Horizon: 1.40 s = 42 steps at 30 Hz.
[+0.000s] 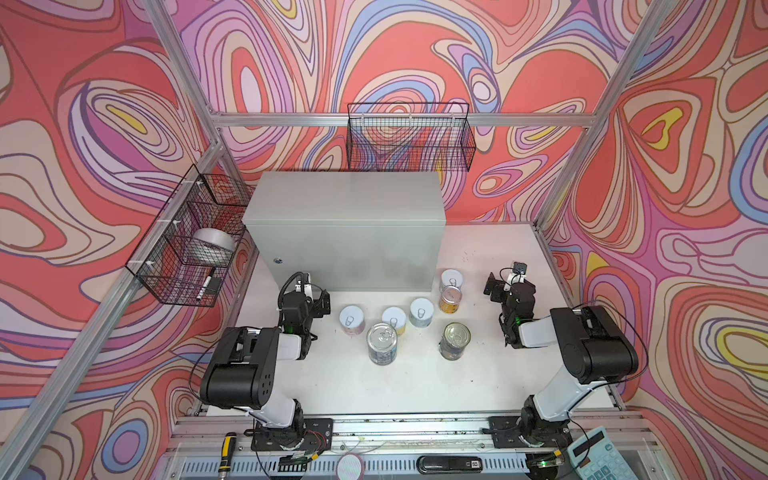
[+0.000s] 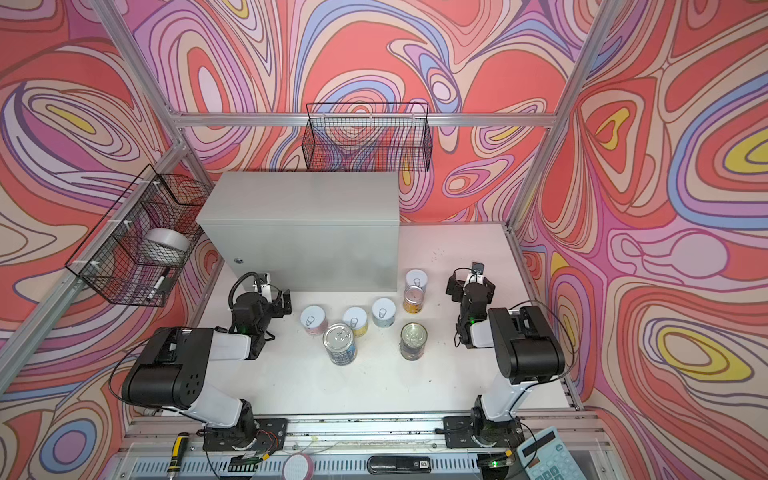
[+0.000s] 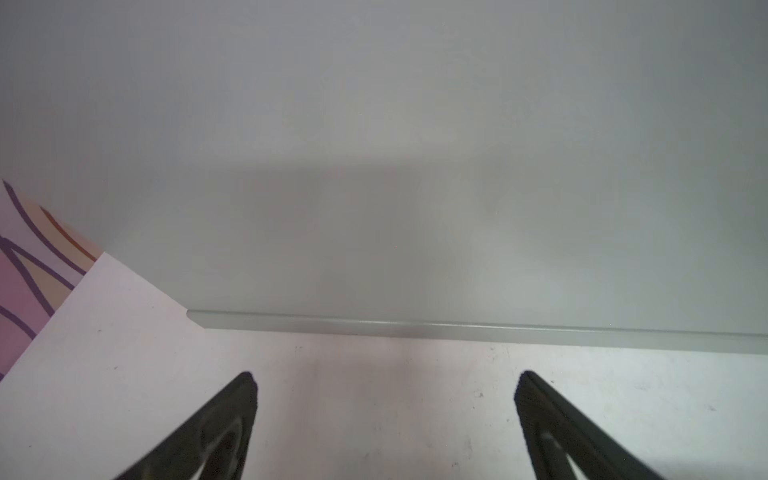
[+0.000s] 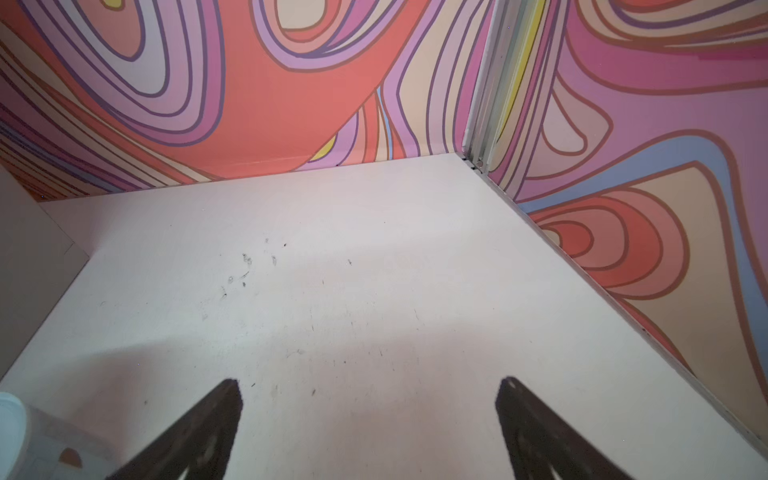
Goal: Place and organize the canned foods onto the counter
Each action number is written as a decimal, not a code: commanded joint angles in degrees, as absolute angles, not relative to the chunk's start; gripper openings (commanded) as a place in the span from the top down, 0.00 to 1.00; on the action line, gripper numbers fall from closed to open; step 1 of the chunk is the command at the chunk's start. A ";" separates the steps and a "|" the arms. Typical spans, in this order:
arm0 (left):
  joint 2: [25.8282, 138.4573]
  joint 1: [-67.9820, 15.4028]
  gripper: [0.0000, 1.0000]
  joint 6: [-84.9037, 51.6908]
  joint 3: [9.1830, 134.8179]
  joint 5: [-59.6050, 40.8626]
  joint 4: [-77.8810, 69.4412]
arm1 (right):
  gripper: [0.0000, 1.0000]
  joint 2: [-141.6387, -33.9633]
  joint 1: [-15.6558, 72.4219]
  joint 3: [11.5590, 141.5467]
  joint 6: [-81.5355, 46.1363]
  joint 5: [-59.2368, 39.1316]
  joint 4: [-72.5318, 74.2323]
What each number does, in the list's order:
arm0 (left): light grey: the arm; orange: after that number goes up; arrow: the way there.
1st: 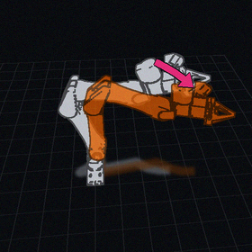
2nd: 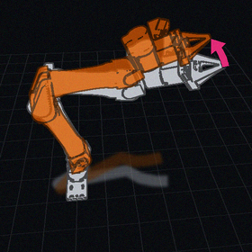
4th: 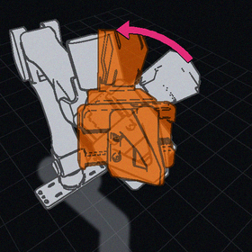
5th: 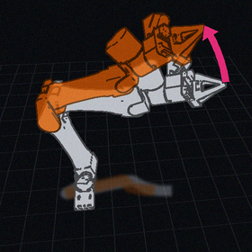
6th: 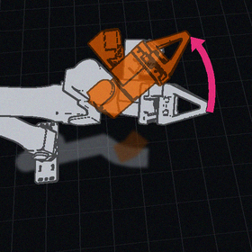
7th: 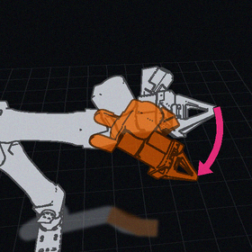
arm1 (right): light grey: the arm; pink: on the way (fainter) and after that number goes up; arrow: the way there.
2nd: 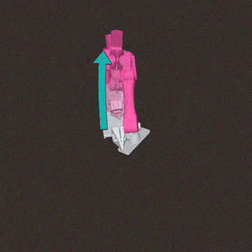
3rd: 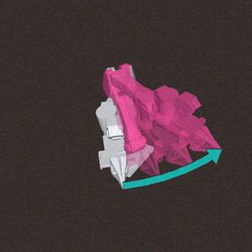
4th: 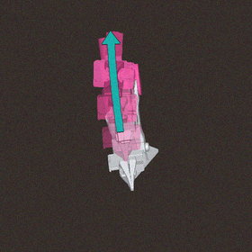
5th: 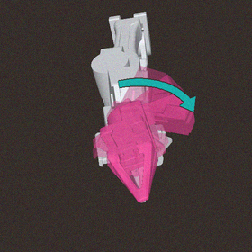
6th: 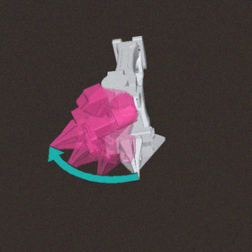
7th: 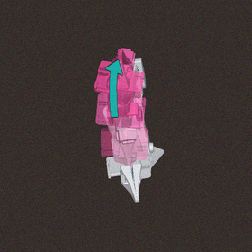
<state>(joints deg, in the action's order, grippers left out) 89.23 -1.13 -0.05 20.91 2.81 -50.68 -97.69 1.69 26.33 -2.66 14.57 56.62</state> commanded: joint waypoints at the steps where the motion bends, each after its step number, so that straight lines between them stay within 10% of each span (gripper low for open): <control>1: 88.17 -1.14 0.00 -0.01 21.71 2.12 -50.54 | 0.02 -98.26 2.02 25.93 -3.07 15.02 57.13; 42: 76.68 -4.20 0.00 -1.79 24.83 10.24 -33.72 | 0.02 -90.83 2.68 29.78 -4.39 21.56 44.03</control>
<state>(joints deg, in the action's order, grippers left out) 80.42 -3.20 -0.30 21.76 6.11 -42.39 -94.02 2.33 27.68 -3.11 17.41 49.08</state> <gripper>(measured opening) 0.999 0.984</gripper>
